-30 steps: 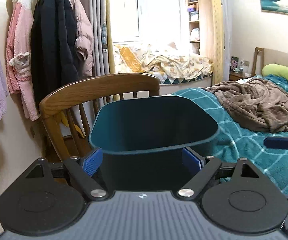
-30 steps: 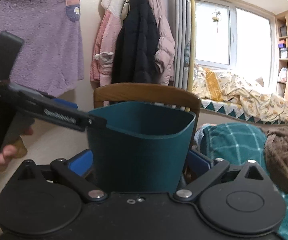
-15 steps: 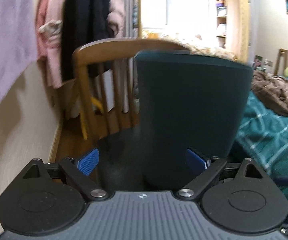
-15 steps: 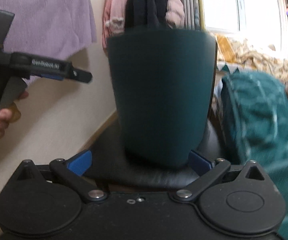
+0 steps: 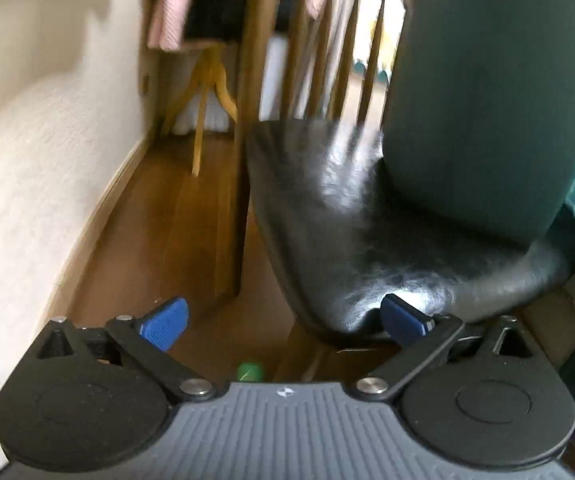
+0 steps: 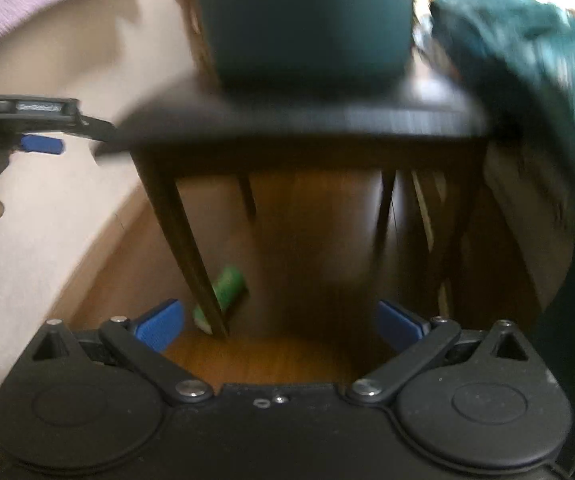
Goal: Collect trash
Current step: 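Lower both open tools from the wastebasket to the floor under the chair, then grasp the purple chip bag with right tool while left grasps the yellow drink carton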
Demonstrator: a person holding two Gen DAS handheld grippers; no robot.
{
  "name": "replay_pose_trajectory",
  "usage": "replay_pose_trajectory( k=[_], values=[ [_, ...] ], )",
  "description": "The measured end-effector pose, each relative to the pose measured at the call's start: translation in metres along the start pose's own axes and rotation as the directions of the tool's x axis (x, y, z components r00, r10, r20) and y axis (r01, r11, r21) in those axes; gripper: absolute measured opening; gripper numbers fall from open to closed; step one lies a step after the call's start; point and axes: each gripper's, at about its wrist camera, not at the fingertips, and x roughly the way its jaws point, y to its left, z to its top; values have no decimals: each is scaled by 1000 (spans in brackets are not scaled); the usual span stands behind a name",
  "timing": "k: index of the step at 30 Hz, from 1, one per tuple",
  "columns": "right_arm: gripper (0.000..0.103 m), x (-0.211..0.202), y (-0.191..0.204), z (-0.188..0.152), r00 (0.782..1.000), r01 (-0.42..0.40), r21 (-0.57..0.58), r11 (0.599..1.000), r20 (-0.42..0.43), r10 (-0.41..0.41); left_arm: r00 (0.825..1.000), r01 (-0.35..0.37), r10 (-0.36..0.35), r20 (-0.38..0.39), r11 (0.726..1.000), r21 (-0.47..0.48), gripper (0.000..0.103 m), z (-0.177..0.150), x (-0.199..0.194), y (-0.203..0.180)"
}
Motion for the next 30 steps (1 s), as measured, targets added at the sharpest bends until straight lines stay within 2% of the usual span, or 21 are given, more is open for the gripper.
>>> replay_pose_trajectory(
  k=[2,4,6,10,12,15,19,24,25,28,30],
  values=[
    [103,15,-2,-23,998,4,8,1000,-60,-4,996,71,-69,53,997,-40,103,-13,-1,15],
    [103,28,-3,-45,993,6,4,1000,-122,-6,991,117,-112,67,991,-71,103,-20,-1,26],
    [103,37,-3,-67,984,17,-5,1000,-175,-18,992,116,-112,49,990,-84,103,-25,-4,32],
    [103,48,1,-105,967,24,-40,999,-251,-34,999,44,-44,15,999,24,103,-51,-12,34],
    [103,54,0,-123,955,20,-34,999,-294,-29,999,30,-26,-37,994,108,103,-73,-9,32],
    [103,62,-1,-152,937,4,-30,1000,-349,-14,988,27,5,-154,978,206,103,-117,12,26],
    [101,86,2,-182,885,-39,-35,999,-465,18,949,81,13,-316,956,283,103,-179,50,4],
    [97,115,-3,-221,808,-29,31,999,-588,42,871,227,-27,-491,908,352,103,-252,88,-37],
    [97,121,-5,-228,793,-25,48,999,-608,49,857,251,-28,-515,895,369,103,-265,93,-46],
    [97,138,-16,-249,746,15,134,991,-661,78,831,295,-5,-556,852,433,103,-298,107,-72],
    [97,144,-25,-260,729,41,189,981,-677,100,810,312,11,-587,839,446,103,-315,116,-84]
  ],
)
